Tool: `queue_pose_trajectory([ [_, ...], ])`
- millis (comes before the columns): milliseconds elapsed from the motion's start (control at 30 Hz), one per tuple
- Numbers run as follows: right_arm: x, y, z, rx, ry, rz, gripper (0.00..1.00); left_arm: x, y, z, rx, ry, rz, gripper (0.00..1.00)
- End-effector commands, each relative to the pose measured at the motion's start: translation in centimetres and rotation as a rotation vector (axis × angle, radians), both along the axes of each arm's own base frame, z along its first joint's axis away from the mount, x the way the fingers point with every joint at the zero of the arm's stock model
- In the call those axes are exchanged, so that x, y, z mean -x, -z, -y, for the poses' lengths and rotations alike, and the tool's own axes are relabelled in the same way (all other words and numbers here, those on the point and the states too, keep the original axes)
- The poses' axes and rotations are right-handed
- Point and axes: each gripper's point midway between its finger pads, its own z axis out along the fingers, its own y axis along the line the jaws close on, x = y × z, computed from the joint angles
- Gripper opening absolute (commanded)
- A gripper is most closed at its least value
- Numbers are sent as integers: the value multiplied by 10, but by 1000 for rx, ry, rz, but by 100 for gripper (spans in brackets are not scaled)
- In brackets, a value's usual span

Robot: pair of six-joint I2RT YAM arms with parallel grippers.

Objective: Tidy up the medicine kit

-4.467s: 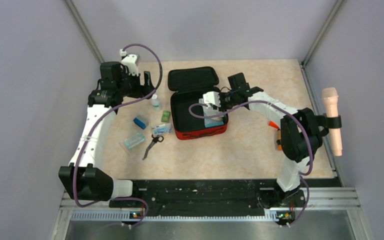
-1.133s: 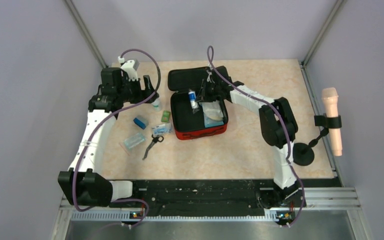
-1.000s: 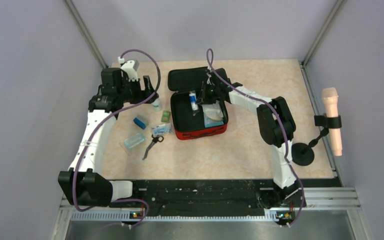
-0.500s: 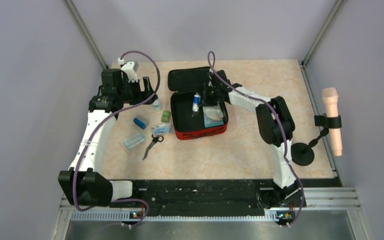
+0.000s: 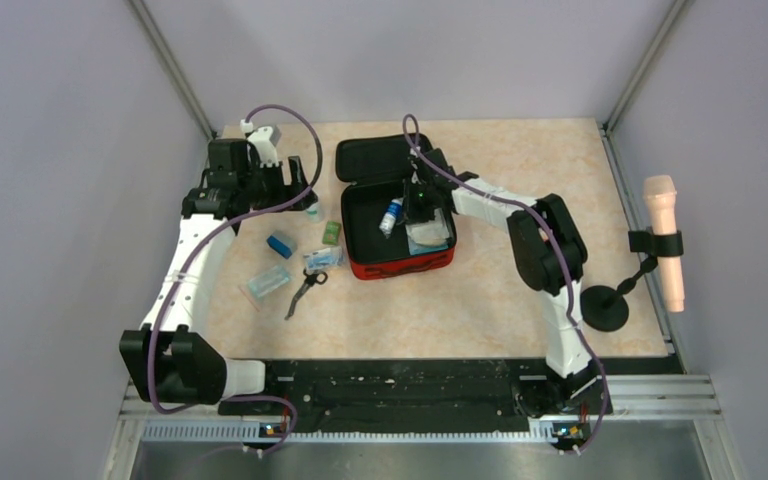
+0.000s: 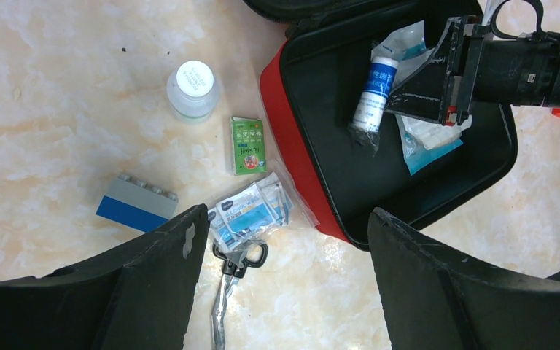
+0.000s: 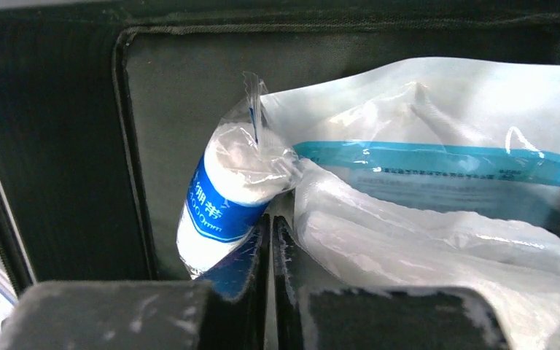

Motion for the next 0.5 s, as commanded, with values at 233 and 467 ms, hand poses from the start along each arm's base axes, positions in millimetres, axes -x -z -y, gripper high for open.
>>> queue_pose_trajectory([
  [233, -5, -112, -24, -147, -172, 263, 25, -4, -17, -2, -4, -2, 75, 85],
  [467, -5, -119, -51, -260, -279, 304, 27, -5, -18, -3, -7, -3, 92, 85],
])
